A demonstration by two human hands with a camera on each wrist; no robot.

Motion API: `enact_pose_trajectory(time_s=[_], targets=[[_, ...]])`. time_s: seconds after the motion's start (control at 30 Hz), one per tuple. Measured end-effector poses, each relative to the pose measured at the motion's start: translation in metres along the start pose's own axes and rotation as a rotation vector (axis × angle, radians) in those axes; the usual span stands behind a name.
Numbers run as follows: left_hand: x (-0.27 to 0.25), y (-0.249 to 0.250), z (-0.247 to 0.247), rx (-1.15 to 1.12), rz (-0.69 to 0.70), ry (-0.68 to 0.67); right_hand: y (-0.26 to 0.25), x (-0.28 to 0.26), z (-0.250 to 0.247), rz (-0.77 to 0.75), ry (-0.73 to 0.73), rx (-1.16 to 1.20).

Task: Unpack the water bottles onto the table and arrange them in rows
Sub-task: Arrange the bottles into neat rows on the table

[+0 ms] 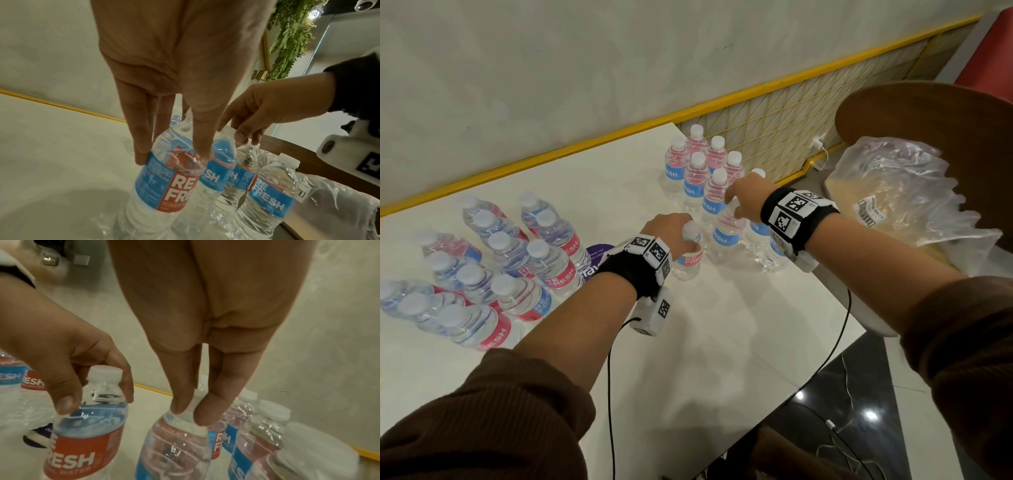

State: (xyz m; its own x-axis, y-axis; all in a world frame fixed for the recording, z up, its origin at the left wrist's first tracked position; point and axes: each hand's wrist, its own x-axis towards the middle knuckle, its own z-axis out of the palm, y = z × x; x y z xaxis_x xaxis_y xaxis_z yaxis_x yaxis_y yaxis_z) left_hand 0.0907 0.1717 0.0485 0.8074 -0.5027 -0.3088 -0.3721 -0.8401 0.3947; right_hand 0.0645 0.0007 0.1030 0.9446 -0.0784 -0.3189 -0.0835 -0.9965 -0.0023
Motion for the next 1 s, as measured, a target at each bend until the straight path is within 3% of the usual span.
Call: enact_pose_trajectory(time_s=[0.47, 1.0], targets=[[-0.002, -0.001, 0.001, 0.007, 0.001, 0.008, 0.004, 0.009, -0.005, -0.023, -0.048, -0.031], [0.000, -0.003, 0.003, -0.017, -0.015, 0.014, 0.021, 0.030, 0.004, 0.025, 0.017, 0.052]])
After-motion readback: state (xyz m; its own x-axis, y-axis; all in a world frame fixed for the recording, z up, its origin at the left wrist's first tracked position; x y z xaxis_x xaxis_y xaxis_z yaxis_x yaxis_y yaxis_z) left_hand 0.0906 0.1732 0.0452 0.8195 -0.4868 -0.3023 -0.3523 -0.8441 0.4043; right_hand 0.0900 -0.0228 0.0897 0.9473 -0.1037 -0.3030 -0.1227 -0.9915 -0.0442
